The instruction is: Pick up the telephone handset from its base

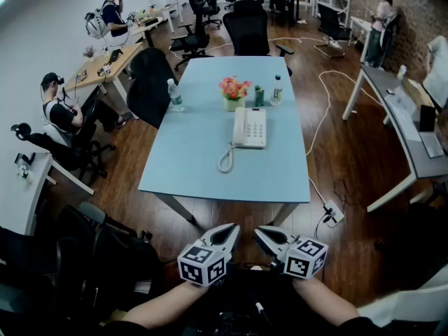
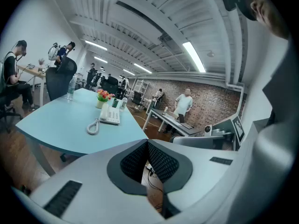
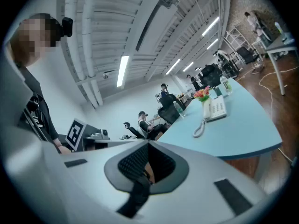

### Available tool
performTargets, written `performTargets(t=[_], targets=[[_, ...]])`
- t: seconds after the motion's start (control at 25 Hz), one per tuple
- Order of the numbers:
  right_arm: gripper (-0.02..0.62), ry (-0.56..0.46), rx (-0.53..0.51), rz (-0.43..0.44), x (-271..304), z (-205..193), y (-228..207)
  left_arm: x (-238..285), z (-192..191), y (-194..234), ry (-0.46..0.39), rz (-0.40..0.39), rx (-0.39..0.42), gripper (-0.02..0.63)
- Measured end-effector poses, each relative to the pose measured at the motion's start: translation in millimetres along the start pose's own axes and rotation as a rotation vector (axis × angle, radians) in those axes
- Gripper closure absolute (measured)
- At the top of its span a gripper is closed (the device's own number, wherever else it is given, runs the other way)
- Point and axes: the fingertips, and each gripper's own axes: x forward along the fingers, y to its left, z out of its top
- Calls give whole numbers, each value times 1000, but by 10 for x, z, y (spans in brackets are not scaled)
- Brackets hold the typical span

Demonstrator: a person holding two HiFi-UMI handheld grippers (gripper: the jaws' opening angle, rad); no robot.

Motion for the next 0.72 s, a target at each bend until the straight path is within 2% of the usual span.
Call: performTargets(t=[0.44,0.72], targets=[[580,-9,48,29,68,-35,-26,-4,-60,93,22,34,-5,614],[580,-14,60,9,208,22,-135,88,15,226,63,39,9,614]])
